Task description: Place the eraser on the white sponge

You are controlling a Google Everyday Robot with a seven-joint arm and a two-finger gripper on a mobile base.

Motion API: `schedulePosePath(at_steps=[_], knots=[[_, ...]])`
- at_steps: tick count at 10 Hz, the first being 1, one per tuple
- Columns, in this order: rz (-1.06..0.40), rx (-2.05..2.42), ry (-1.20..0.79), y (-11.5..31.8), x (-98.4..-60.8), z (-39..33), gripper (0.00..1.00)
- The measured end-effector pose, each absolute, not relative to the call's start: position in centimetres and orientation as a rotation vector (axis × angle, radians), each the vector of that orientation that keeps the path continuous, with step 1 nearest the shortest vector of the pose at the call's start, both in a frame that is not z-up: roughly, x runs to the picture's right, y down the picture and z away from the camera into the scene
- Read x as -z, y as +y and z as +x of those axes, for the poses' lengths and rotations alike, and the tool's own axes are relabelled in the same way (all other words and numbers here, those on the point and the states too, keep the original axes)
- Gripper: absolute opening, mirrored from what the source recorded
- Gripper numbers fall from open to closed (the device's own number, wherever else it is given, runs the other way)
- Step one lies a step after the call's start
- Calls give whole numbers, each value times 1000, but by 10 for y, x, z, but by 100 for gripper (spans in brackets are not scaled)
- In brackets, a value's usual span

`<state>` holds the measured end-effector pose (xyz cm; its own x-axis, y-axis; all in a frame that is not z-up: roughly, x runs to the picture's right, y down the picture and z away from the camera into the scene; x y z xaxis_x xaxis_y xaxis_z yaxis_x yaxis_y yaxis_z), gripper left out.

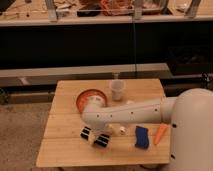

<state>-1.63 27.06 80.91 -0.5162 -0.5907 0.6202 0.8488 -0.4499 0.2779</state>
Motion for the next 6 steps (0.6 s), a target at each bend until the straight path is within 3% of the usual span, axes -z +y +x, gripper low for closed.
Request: schedulePosePath(at_steps=[6], knots=[[-556, 2062, -729, 273, -810, -15, 80]])
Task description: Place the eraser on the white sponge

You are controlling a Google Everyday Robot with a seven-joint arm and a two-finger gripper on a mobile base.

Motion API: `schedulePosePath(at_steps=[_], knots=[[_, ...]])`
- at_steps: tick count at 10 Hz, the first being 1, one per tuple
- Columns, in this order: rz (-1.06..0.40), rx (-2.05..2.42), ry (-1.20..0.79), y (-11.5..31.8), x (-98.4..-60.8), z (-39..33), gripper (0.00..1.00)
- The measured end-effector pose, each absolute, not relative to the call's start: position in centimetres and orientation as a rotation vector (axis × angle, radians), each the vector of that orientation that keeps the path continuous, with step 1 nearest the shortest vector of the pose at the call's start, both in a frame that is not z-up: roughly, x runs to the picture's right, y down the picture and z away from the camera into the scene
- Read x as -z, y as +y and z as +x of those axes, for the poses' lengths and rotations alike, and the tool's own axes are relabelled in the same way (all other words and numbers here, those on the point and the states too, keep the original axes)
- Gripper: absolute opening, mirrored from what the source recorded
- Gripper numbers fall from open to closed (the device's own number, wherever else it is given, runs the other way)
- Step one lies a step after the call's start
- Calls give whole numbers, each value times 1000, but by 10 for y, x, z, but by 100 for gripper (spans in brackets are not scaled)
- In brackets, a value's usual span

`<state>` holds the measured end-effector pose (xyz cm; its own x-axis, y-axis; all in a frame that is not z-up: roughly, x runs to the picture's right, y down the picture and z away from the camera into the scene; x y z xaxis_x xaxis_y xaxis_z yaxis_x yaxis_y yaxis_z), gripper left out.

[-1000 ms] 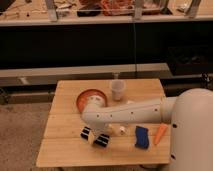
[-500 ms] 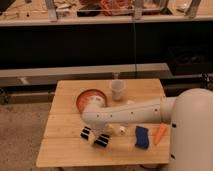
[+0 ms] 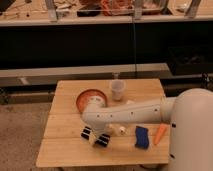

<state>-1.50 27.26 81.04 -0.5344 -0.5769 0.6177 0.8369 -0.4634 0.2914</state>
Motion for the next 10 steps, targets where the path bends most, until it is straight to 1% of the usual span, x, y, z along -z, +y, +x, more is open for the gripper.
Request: schedulePosePath(at_steps=[2, 3, 5, 6, 7, 9, 10], knots=[[-557, 2071, -735, 275, -812, -16, 80], [-557, 2074, -736, 275, -813, -16, 77], [-556, 2080, -740, 275, -813, -15, 65], [-556, 2083, -740, 274, -813, -14, 58], [-556, 2086, -740, 274, -814, -14, 48], [-553, 2089, -742, 273, -812, -15, 26], [-556, 2090, -740, 272, -811, -15, 17]])
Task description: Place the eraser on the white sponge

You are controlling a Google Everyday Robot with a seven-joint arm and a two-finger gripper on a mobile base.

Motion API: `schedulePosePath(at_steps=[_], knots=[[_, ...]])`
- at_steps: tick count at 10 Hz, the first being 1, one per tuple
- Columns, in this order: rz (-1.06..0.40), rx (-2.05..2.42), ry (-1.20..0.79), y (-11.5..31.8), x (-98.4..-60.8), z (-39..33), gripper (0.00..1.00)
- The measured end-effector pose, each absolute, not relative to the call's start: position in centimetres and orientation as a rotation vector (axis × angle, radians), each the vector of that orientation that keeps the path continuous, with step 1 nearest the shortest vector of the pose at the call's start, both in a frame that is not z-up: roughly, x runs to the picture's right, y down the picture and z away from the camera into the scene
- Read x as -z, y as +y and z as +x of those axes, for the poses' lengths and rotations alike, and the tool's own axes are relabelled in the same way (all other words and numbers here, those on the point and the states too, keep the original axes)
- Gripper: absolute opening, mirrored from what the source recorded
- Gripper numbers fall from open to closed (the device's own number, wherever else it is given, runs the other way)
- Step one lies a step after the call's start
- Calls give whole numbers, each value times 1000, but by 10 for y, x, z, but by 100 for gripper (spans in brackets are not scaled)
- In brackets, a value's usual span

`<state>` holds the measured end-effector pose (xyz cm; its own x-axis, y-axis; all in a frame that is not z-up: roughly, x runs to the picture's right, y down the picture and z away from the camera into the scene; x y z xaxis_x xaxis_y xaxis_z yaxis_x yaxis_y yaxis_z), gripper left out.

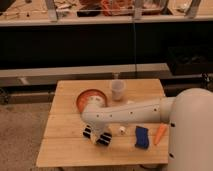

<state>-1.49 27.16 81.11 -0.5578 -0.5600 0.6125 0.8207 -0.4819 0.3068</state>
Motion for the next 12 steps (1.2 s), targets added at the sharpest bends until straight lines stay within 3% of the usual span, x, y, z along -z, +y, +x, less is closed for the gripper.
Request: schedulePosePath(at_steps=[1, 2, 12], knots=[[-557, 2088, -742, 271, -810, -14, 8], [-558, 2088, -743, 271, -809, -14, 5], [-553, 2036, -723, 241, -789, 13, 5]])
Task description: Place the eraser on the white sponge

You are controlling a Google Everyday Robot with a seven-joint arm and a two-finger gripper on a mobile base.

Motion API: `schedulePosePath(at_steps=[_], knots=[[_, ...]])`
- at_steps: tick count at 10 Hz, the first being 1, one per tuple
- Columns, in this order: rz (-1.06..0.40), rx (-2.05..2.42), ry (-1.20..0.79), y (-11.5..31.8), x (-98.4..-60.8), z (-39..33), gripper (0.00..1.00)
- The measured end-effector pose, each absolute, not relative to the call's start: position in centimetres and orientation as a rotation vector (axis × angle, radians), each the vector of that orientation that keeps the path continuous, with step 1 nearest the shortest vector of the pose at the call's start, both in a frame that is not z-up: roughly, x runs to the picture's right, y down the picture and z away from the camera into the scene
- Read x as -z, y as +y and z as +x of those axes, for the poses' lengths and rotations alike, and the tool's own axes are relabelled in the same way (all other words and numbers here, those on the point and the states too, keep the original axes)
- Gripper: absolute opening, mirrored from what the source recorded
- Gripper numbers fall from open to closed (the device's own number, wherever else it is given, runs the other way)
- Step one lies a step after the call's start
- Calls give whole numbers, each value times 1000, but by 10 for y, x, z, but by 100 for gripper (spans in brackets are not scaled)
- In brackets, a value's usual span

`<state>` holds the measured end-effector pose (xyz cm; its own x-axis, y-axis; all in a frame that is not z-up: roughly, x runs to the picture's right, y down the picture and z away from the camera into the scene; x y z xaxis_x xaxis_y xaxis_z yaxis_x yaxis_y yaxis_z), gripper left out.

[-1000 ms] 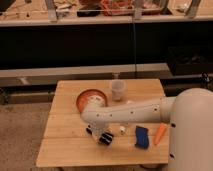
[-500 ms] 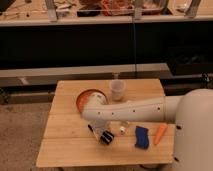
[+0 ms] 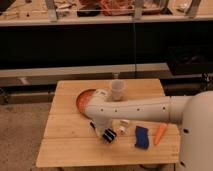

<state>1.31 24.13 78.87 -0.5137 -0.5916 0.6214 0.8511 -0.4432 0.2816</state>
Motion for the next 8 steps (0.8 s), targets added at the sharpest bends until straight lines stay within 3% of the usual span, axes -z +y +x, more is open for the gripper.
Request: schedulePosePath(at_steps=[8], knots=[[-559, 1965, -735, 232, -785, 52, 5]])
